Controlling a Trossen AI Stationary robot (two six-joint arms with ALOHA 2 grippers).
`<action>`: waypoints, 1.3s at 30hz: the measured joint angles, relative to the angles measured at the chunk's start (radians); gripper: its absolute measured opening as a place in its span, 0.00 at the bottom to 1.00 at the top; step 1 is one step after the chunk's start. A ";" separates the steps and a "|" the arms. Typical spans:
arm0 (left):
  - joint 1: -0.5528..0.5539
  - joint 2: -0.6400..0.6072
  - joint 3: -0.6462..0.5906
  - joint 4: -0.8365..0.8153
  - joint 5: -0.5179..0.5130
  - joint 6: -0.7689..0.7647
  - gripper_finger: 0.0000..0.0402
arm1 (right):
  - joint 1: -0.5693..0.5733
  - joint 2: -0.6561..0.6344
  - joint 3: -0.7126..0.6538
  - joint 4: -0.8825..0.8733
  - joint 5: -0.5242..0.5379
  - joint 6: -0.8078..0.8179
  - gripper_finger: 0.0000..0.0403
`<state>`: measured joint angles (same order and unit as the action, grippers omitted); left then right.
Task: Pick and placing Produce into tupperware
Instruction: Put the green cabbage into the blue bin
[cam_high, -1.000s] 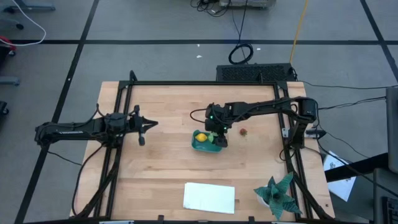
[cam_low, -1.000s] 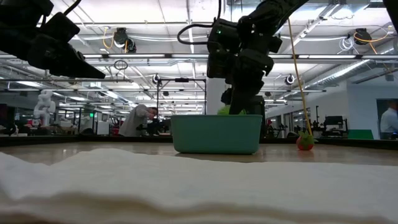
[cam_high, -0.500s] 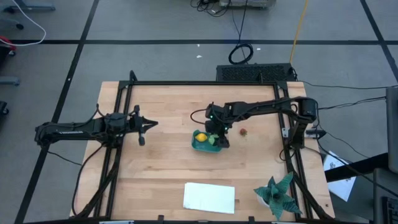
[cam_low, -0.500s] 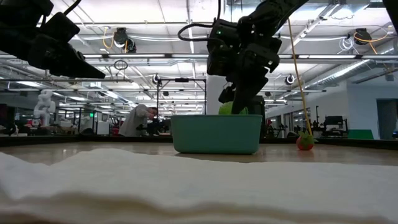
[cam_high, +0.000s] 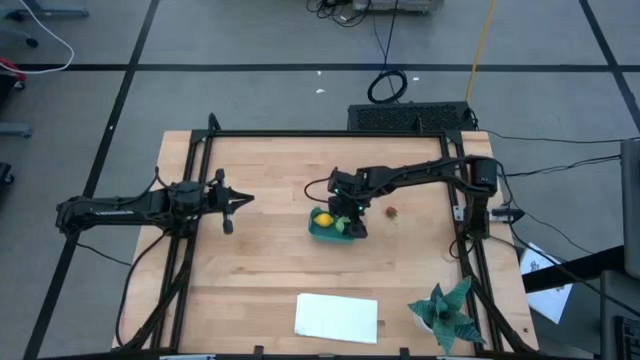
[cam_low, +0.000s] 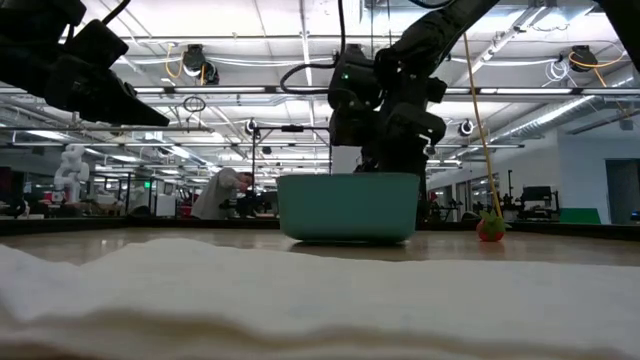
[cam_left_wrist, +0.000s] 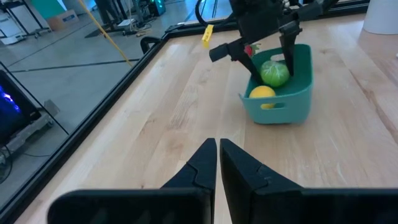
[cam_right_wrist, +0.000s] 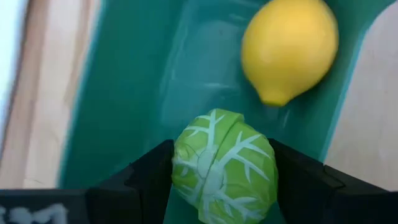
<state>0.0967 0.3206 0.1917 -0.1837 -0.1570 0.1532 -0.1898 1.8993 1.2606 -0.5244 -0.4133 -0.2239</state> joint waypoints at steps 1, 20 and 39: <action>0.000 0.000 0.000 0.000 0.000 0.000 0.06 | 0.000 0.002 0.000 -0.003 0.014 -0.003 0.56; 0.000 0.000 0.000 -0.002 -0.001 0.008 0.06 | 0.027 0.010 0.000 -0.012 0.099 -0.053 0.56; 0.000 0.000 0.000 -0.007 -0.001 0.004 0.06 | 0.034 0.009 0.000 -0.011 0.135 -0.034 0.56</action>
<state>0.0967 0.3202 0.1917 -0.1909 -0.1577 0.1570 -0.1555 1.9087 1.2610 -0.5358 -0.2786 -0.2580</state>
